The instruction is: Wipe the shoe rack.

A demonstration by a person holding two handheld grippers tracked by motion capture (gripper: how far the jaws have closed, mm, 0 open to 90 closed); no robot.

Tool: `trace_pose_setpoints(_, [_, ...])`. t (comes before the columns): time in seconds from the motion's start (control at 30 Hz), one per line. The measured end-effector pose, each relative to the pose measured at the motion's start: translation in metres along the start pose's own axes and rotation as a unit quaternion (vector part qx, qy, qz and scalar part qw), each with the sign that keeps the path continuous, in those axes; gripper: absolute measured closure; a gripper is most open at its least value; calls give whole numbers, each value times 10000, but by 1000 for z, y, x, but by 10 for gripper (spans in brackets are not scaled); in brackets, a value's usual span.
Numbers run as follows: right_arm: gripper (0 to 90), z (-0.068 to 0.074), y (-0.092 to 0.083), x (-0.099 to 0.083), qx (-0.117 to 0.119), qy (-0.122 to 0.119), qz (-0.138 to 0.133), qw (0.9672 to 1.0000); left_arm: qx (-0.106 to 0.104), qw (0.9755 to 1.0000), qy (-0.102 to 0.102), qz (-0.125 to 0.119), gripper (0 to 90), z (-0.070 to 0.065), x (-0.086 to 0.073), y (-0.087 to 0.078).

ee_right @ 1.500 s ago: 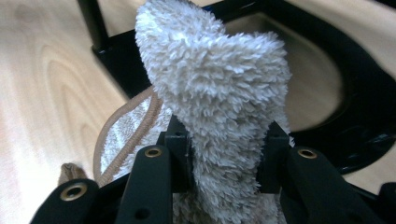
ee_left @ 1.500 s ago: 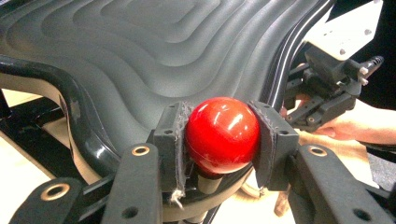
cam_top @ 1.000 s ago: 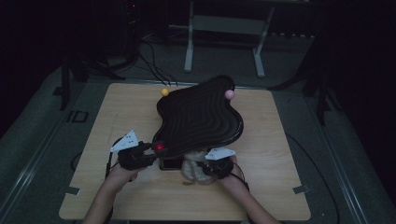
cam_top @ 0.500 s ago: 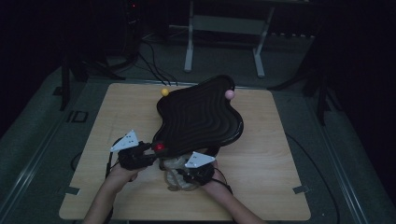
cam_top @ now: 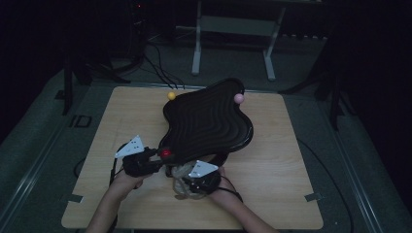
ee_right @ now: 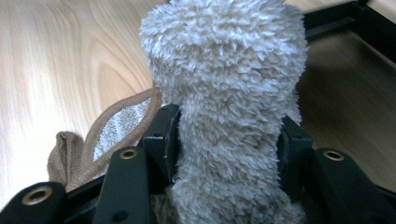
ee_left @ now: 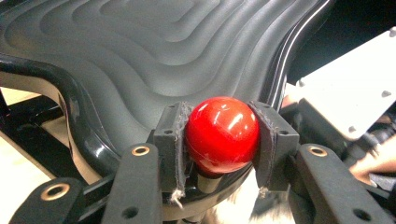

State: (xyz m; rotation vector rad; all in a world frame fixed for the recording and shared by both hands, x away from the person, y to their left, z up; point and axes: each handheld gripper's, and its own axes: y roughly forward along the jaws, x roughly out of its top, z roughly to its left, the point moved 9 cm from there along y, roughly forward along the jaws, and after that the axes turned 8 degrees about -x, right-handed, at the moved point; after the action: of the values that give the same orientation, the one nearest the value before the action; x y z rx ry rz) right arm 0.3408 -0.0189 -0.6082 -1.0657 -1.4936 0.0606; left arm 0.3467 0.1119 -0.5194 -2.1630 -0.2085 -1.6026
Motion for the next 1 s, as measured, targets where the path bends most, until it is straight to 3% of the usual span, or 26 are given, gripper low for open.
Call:
trace_pose_setpoints(0.13, [516, -6, -5, -5, 64, 35, 25, 10000, -7, 10000, -17, 7, 591, 0, 0, 1])
trace_pose_setpoints(0.17, [517, -3, -2, -3, 2, -117, 26, 9999, -4, 10000, -21, 4, 591, 0, 0, 1])
trace_pose_setpoints(0.3, [516, 17, 13, 14, 142, -262, -14, 9996, -1, 10000, -26, 8, 591, 0, 0, 0])
trace_pose_setpoints(0.4, [519, 26, 23, 24, 99, -343, -28, 9994, 23, 10000, -26, 2, 591, 1, 0, -1])
trace_pose_setpoints(0.53, [535, 20, 16, 16, 254, -173, -20, 9995, 18, 10000, -14, 7, 591, 1, 0, -1])
trace_pose_setpoints(0.73, [535, -11, -8, -11, 244, 95, 58, 9996, -5, 10000, -7, 5, 591, 2, 0, -1])
trace_pose_setpoints(0.83, [534, -21, -16, -21, 249, 114, 73, 9996, -15, 10000, -22, -7, 591, 2, 0, -1])
trace_pose_setpoints(1.0, [532, -13, -10, -13, 242, -32, 91, 9997, -19, 10000, -35, -10, 591, 2, 0, -1])
